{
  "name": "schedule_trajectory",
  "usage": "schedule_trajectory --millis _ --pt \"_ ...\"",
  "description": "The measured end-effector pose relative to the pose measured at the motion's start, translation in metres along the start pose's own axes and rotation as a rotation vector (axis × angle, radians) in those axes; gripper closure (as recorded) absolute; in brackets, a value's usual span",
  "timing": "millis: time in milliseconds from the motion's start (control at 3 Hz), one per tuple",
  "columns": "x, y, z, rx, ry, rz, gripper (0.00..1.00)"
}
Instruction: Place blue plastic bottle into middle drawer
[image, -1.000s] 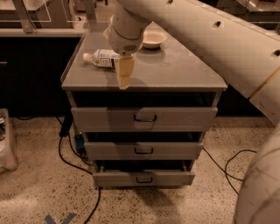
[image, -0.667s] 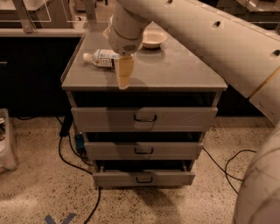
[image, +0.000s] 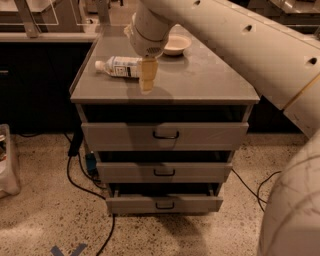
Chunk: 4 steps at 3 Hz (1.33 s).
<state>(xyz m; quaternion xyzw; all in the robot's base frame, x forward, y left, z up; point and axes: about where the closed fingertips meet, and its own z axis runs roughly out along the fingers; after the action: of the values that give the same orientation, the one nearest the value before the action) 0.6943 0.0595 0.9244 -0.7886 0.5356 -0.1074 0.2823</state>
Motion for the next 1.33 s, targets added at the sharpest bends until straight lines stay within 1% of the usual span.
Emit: schedule_trajectory --millis 333,667,1000,1333 --pt "0.02 -0.014 0.012 -0.005 0.042 -0.017 0.0" --pt "0.041 -0.024 0.031 -0.026 0.043 -0.004 0.0" --pt "0.053 -0.043 0.051 -0.022 0.033 -0.012 0.0" --pt "0.056 -0.071 0.075 -0.008 0.006 -0.038 0.0"
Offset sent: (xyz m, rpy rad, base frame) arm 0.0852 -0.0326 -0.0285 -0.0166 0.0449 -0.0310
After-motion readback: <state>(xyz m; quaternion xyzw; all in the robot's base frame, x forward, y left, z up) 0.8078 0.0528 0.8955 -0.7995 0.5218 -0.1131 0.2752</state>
